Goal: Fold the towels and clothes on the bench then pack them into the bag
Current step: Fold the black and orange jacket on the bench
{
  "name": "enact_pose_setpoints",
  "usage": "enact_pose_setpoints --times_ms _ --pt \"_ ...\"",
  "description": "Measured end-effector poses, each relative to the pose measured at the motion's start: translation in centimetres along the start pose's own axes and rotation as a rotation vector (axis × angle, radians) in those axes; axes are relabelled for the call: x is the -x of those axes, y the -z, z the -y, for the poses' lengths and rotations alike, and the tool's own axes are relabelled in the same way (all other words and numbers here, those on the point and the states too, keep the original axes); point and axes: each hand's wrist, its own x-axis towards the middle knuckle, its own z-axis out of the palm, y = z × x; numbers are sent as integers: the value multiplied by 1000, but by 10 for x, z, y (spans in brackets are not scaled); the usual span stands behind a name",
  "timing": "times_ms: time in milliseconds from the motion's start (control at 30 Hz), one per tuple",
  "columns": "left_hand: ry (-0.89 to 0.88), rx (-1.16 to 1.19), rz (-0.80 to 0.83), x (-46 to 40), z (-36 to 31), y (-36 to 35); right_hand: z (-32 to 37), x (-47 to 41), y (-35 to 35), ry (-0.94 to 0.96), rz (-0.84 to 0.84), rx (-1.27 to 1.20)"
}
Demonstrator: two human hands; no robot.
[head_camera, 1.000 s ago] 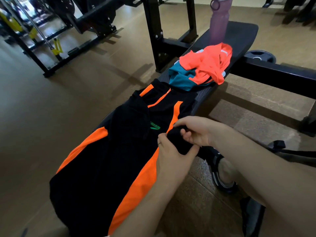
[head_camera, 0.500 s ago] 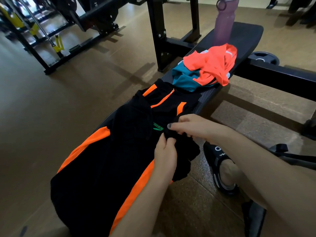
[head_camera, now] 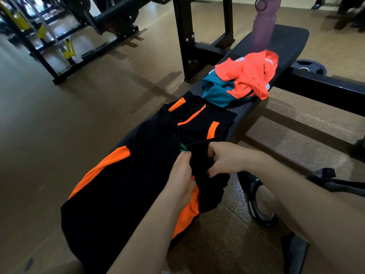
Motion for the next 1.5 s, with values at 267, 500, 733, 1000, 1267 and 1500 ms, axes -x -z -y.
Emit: enact_pose_setpoints --times_ms 267,500,733,1000,1267,1500 --pt "-293 -556 -43 25 2 15 15 -12 -9 -10 120 -1184" --pt "-439 -447 -161 28 15 32 33 -17 -18 -44 171 -1457" --pt "57 10 -170 -6 -35 71 15 -30 -12 -52 114 -1030" --pt "160 -41 -217 -47 -57 117 8 -29 -30 226 -113 -72" --pt "-135 -624 -183 -37 -30 99 4 -43 -31 112 -369 172" --pt "-248 -720 -195 -49 -45 113 -3 -58 -12 16 -647 292"
